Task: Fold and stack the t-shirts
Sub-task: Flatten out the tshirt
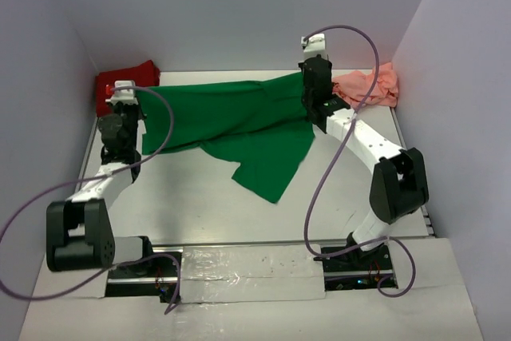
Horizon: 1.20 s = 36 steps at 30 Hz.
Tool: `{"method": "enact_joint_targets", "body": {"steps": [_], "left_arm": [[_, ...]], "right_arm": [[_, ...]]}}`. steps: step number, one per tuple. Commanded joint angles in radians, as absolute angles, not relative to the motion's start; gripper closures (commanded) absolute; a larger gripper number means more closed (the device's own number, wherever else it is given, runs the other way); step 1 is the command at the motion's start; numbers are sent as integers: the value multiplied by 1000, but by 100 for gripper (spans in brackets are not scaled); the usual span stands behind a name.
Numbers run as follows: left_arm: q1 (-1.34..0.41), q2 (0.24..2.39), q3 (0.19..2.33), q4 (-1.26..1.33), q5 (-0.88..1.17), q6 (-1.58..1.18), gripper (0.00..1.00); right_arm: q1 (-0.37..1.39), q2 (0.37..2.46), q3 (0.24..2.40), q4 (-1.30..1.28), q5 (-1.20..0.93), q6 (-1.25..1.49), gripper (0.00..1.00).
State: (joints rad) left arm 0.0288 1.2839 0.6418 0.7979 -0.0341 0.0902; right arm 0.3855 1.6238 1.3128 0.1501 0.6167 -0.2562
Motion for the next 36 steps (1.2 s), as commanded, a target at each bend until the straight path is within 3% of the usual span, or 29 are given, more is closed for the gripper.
{"method": "enact_joint_targets", "body": {"steps": [1,9,15,24,32,34,35,36], "left_arm": [[11,1399,710,1089,-162,146,100],[-86,1802,1006,1418,-320,319,100],[-104,2063,1304,1439,-345,393,100],[-95,2327,1615,1279,-315,310,100],[-95,2529,1873,1204,-276,313,100],[-95,2552,1910,1180,-262,299,83],[-97,2577,1919,1175,-256,301,67],[-98,2588,1924,1172,-250,308,31]], "right_arm": [[374,1663,1377,384,692,-285,100],[370,1818,1500,561,750,-333,100],[364,1960,1664,673,752,-399,100],[284,2216,2072,298,609,-221,100],[261,2399,2287,272,545,-249,100],[259,2447,2318,238,514,-248,100],[258,2468,2333,230,505,-253,67],[256,2474,2335,230,491,-258,50]]}}
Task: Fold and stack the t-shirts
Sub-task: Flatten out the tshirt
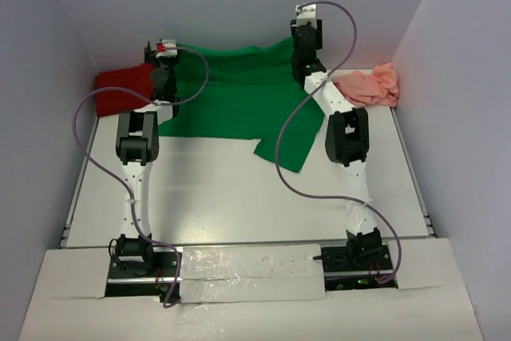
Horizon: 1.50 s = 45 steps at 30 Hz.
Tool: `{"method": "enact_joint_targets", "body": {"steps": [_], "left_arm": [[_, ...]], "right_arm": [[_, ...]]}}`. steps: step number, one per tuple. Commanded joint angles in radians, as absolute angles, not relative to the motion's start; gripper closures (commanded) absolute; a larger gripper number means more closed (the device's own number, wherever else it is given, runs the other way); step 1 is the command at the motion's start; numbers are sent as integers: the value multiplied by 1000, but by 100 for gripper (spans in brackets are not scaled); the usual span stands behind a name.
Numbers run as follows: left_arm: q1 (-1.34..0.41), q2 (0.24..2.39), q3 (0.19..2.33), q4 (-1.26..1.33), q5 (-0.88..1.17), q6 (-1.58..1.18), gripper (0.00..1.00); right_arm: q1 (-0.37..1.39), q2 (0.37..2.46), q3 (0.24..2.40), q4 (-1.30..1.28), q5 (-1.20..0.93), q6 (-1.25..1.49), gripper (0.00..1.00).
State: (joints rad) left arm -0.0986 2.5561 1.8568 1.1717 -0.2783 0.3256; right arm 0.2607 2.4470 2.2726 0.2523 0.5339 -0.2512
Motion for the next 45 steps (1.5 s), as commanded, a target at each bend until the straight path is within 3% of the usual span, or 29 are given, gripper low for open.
{"method": "enact_joint_targets", "body": {"steps": [1,2,5,9,13,15,16,17,18,19,20,21,22,23,25,26,29,34,45], "left_arm": [[-101,2598,1936,1173,-242,314,15],[-103,2612,1939,1175,-241,319,2],[-109,2611,1945,1150,-232,322,1],[-117,2536,1847,1163,-239,330,1],[-117,2303,1647,1183,-290,304,1],[-110,2196,1495,1129,-311,246,1],[-110,2081,1455,1065,-317,217,1],[-107,2028,1409,951,-322,180,1],[-98,1973,1311,896,-280,125,11],[-94,1874,1264,856,-267,97,15],[-89,1830,1212,800,-244,74,23],[-89,1789,1137,764,-223,65,38],[-87,1722,1108,731,-224,45,45],[-78,1697,1083,644,-198,14,61],[-72,1643,1045,562,-151,-38,75],[-66,1635,1036,531,-121,-49,85],[-64,1629,1011,465,-63,-45,100],[-63,1701,1020,431,20,-37,100],[-71,1980,1304,192,207,-66,100]], "right_arm": [[256,2480,2326,236,489,-261,36],[258,2490,2326,233,483,-270,20],[259,2487,2333,195,459,-261,3],[276,2435,2326,130,442,-267,0],[310,2280,2159,94,437,-295,1],[319,2177,2110,-10,417,-250,6],[319,2137,2044,-50,385,-221,14],[319,2069,2005,-101,332,-169,38],[321,2039,1967,-119,327,-140,50],[319,1993,1913,-141,309,-99,66],[321,1977,1899,-213,249,-86,70],[322,1964,1869,-239,235,-69,74],[322,1950,1855,-261,220,-46,83],[324,1941,1853,-320,183,-37,88],[325,1940,1836,-363,158,-9,100],[327,1942,1832,-400,143,-2,100],[331,1950,1796,-419,117,-2,100],[331,2034,1838,-488,69,32,100],[330,2203,1997,-647,6,77,100]]}}
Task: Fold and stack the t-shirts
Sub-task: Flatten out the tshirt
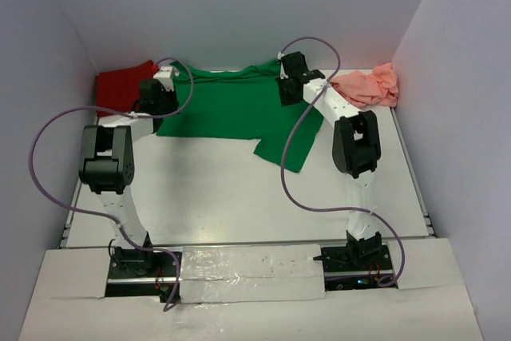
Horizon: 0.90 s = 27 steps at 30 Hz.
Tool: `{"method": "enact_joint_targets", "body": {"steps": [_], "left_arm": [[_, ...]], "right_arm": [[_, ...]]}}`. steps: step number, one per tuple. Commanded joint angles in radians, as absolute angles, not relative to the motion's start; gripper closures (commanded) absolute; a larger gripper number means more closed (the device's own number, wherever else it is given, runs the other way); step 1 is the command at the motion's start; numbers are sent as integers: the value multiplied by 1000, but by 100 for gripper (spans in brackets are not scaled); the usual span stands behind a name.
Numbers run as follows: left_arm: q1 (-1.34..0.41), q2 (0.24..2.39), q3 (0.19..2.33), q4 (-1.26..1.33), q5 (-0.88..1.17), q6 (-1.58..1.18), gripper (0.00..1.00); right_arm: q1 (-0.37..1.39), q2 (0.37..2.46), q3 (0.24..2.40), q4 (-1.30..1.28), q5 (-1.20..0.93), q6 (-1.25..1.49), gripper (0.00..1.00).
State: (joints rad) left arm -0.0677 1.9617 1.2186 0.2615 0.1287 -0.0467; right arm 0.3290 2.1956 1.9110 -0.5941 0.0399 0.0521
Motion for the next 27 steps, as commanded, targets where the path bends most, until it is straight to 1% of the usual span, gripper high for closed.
{"method": "enact_joint_targets", "body": {"steps": [1,4,12,13,17,27], "left_arm": [[-75,1993,1319,169,204,-63,100],[-77,2032,1376,88,236,-55,100],[-78,2187,1646,-286,291,-11,100],[-78,2198,1663,-307,293,27,100],[-81,2252,1747,-415,316,60,100],[-86,2358,1879,-635,337,178,100]], "right_arm": [[331,2220,2008,-669,0,78,100],[330,2253,2051,-718,-47,83,100],[327,2365,2212,-890,-184,101,100],[327,2373,2220,-916,-196,104,100],[321,2393,2214,-953,-258,109,100],[316,2393,2146,-1023,-360,81,100]]}}
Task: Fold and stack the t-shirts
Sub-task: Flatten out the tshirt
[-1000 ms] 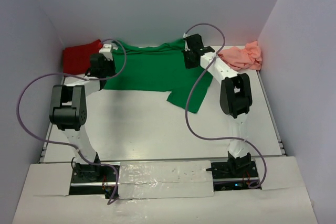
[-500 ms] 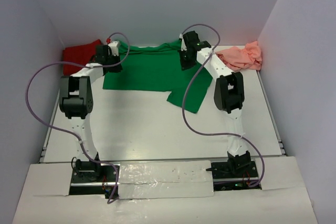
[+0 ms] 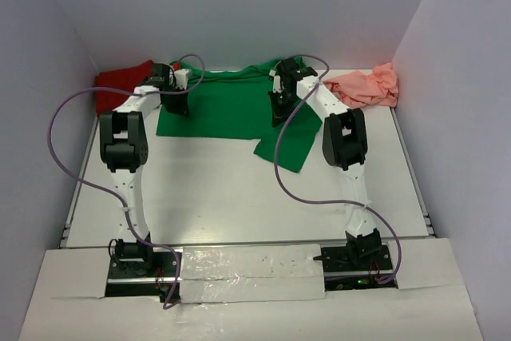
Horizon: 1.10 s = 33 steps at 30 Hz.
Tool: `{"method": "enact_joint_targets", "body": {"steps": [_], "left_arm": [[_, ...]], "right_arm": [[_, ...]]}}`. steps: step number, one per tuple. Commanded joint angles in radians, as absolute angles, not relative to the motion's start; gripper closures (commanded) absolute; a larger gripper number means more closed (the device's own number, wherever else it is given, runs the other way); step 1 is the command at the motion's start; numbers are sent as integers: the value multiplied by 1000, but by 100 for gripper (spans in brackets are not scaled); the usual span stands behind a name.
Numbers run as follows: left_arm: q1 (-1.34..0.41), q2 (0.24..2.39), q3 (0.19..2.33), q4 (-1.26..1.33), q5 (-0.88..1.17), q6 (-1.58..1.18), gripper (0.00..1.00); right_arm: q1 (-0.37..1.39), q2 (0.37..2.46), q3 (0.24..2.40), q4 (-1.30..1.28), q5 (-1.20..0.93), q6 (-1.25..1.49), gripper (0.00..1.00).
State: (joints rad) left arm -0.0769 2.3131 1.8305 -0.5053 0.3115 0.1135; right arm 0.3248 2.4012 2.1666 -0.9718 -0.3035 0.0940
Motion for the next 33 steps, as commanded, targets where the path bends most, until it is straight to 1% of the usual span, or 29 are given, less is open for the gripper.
{"method": "enact_joint_targets", "body": {"steps": [1,6,9,14,18,22,26,33], "left_arm": [[-86,2367,1885,-649,341,187,100],[-90,2398,1873,-756,385,270,100],[-98,2372,1807,-810,399,331,100],[-101,2264,1629,-873,410,419,100],[-101,2162,1453,-891,402,443,100],[-103,2031,1318,-899,403,463,100],[-104,1953,1180,-923,393,485,100],[-107,1838,1028,-994,416,541,100]], "right_arm": [[314,2391,2138,-1031,-368,78,100],[316,2359,2128,-1048,-411,58,100],[314,2342,2151,-1060,-403,52,100],[314,2321,2181,-1084,-399,43,100],[314,2296,2175,-1095,-394,34,100],[314,2261,2166,-1104,-373,18,100],[314,2220,2160,-1123,-361,12,100],[316,2160,2105,-1135,-354,12,100]]}}
